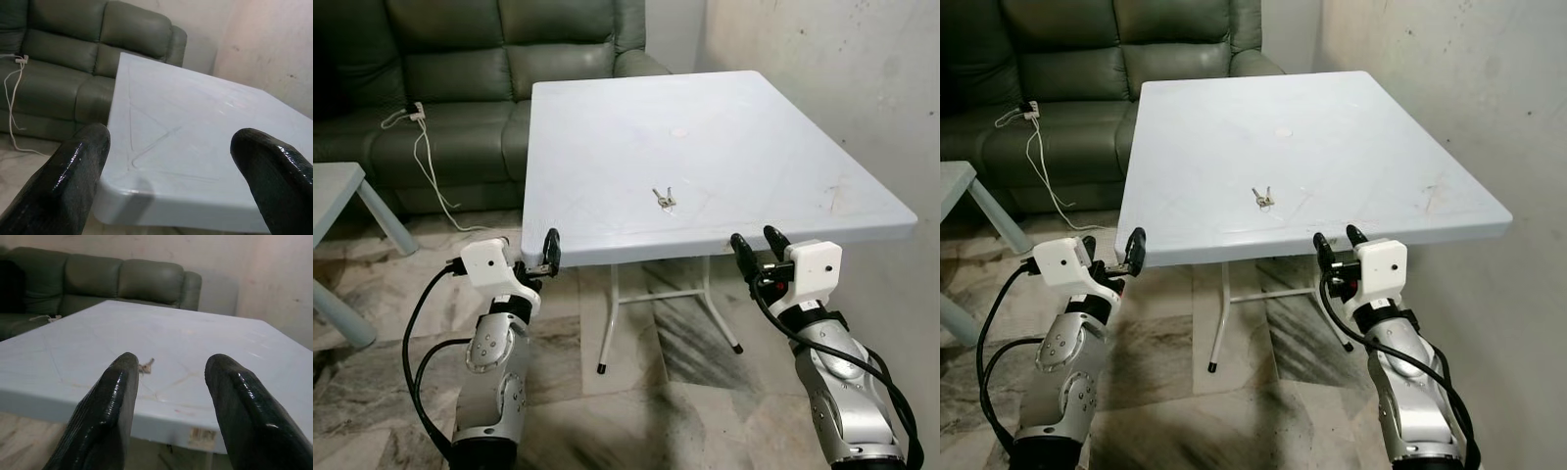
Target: Hang keys on a hook
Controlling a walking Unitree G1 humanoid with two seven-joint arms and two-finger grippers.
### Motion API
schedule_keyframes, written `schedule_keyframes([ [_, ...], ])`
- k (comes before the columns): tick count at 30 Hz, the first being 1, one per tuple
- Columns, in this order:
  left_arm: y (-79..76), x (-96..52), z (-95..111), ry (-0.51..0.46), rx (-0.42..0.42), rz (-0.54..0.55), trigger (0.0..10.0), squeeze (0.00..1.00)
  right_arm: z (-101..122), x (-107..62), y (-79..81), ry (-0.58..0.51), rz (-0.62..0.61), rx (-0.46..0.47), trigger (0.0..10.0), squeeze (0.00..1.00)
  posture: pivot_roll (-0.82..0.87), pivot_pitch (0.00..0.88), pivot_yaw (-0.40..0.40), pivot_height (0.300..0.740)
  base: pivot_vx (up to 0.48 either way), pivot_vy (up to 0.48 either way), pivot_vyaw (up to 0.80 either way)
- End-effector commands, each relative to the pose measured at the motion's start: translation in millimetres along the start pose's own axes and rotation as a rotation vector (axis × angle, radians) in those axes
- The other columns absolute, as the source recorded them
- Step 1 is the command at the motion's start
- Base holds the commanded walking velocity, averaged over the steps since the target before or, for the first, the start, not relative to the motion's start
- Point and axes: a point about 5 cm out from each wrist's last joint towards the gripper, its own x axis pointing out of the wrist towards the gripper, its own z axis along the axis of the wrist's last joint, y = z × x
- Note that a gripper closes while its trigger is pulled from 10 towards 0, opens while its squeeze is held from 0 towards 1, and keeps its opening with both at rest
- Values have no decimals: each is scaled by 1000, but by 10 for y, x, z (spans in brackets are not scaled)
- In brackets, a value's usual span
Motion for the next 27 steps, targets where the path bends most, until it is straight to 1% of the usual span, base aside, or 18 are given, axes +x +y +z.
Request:
schedule_keyframes([
  [1, -6, -12, 8, -2, 11, -7, 10000, 0, 33, 10, 45, -10, 40, -16, 10000, 0, 36, 0, -49, 740, 274, 0, 0],
  [7, -17, -75, -7, 0, 15, -30, 10000, 0, 40, -13, 32, -13, 41, -20, 10000, 0, 37, 0, -50, 740, 299, 0, 0],
  [11, -13, -107, -19, 7, 14, -33, 10000, 0, 39, -33, 29, -11, 49, -25, 10000, 0, 38, 0, -50, 740, 336, 290, 0],
  [27, -11, -115, -2, -1, 2, -16, 10000, 0, 45, -33, 47, -8, 70, -18, 10000, 0, 46, 0, -59, 740, 338, 337, 0],
])
